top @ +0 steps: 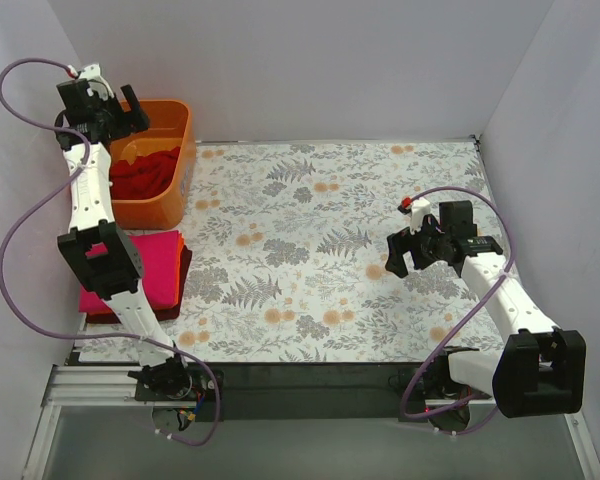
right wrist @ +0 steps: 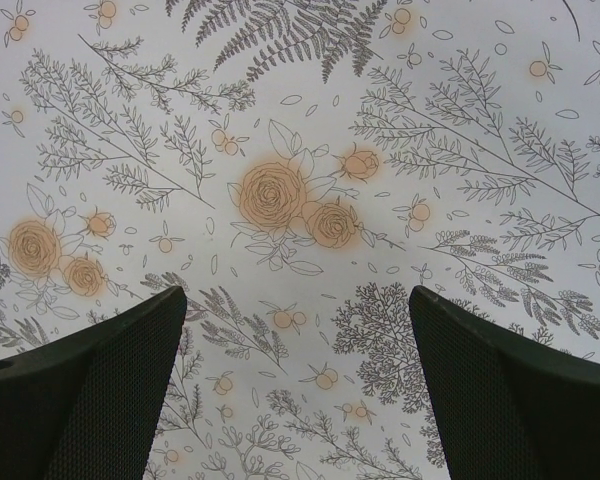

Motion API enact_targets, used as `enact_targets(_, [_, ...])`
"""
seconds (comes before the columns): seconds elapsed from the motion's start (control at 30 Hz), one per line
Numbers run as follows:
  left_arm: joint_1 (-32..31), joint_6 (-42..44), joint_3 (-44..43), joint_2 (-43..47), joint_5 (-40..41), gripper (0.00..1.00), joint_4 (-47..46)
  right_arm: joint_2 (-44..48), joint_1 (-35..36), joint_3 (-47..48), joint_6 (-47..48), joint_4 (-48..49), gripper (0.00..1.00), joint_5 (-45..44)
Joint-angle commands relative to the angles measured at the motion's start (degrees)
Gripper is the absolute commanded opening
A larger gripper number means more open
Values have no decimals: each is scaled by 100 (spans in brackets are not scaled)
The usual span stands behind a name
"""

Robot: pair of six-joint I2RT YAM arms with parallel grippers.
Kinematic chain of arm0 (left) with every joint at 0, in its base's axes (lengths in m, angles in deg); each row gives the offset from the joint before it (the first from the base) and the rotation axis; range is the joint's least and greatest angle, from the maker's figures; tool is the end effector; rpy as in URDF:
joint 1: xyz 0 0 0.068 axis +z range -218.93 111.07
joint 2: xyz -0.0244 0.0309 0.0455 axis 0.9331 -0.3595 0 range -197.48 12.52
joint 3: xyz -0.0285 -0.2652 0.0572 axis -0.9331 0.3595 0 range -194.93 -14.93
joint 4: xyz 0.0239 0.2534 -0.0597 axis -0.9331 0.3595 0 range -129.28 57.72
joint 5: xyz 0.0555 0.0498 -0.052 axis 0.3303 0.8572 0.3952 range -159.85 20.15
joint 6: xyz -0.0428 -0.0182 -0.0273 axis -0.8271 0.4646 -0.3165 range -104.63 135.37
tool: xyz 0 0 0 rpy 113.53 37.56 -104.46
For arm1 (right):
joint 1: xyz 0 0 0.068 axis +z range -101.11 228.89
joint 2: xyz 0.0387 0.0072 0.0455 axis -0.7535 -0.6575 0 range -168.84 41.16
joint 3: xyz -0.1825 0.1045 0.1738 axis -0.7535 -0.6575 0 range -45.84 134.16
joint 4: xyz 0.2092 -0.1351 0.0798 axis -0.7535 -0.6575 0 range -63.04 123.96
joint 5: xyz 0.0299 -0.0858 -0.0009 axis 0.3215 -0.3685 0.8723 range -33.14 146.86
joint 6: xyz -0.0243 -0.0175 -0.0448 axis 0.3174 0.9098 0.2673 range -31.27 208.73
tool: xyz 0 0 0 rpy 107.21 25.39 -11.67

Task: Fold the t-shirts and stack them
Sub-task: Grab the tshirt from the pile

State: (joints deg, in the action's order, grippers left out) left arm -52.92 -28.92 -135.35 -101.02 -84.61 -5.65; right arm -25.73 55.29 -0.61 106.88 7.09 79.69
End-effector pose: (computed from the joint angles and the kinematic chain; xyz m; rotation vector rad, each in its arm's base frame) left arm 0.4430 0.1177 0.3956 -0.8935 1.8660 -0.5693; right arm 0.2341 0.0402 0.2416 -0.6775 2.2661 0.3822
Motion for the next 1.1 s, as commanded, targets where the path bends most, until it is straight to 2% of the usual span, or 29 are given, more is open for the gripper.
enact_targets(0.0, [104,517,-51,-423,62,89,161,-26,-15,-32,22,200,98,143])
enact_targets(0.23, [113,1212,27,-1135,-615,89,504,-61,-15,-120,101,174,98,116])
enact_targets(0.5, [86,1195,-43,-1979,-167,88,382,-96,-24,-85,92,86,98,160])
enact_targets(0.53, [78,1169,-69,-2049,-54,84,364,-105,-24,-76,118,86,99,152])
enact_targets(0.6, [78,1107,-192,-2173,-18,68,303,-122,-24,-41,127,60,98,134])
enact_targets(0.63, [78,1055,-227,-2164,-35,44,276,-122,-24,-41,127,51,98,125])
enact_targets(0.67, [86,1020,-254,-2060,-61,31,180,-114,-24,-23,136,42,99,134])
enact_targets(0.7, [86,993,-297,-1980,-96,8,118,-113,-24,-23,136,33,98,125])
enact_targets(0.73, [86,923,-298,-1849,-114,0,48,-96,-24,-23,136,24,98,134])
enact_targets(0.97, [148,475,-473,-522,-228,0,-1286,53,-24,-129,101,24,98,257])
enact_targets(1.07, [148,116,-649,-117,-701,0,-1858,106,-24,-146,92,42,98,283])
